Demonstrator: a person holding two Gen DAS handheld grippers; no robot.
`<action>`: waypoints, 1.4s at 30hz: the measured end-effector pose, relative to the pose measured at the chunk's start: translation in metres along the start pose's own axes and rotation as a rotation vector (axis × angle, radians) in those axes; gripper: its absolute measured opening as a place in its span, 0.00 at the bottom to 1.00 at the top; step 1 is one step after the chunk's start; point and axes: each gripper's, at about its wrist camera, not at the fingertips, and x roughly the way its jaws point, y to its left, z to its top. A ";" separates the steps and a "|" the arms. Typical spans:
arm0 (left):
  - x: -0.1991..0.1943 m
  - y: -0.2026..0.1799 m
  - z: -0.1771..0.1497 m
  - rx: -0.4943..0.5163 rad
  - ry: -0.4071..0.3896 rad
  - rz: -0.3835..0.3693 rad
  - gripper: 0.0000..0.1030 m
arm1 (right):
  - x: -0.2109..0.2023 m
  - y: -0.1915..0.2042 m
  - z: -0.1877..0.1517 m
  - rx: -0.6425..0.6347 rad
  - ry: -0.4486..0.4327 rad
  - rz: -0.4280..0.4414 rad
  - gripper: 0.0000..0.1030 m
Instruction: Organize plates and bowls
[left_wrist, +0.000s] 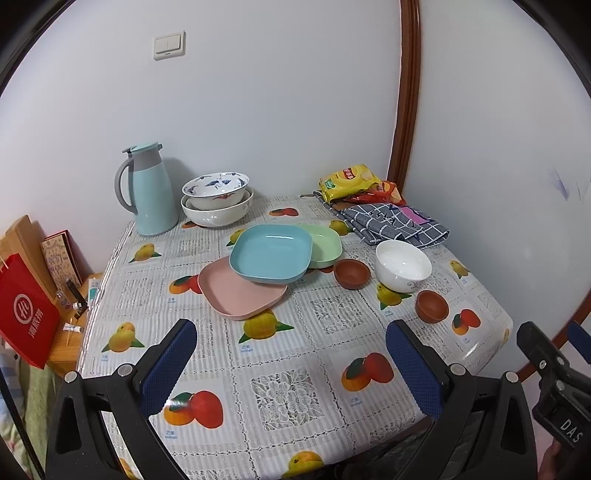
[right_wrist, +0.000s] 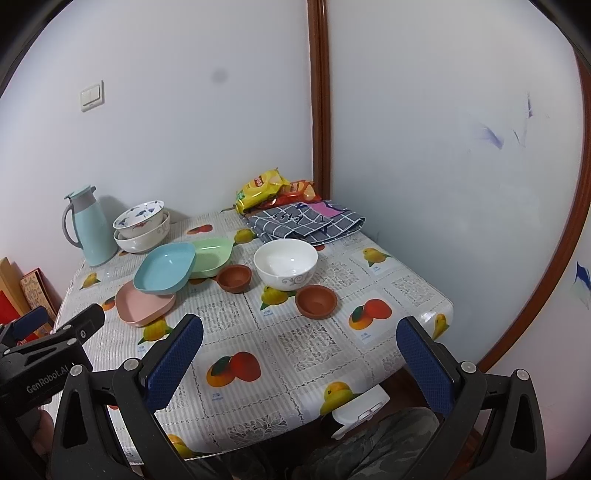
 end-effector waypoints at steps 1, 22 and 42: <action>0.001 0.000 0.000 -0.001 0.003 -0.005 1.00 | 0.001 0.000 0.000 -0.002 0.002 -0.001 1.00; 0.009 -0.002 0.010 0.012 0.011 -0.049 1.00 | 0.012 0.009 0.000 -0.035 0.022 -0.022 1.00; 0.030 -0.001 0.036 0.029 0.023 -0.060 1.00 | 0.022 0.021 0.021 -0.052 0.030 -0.030 1.00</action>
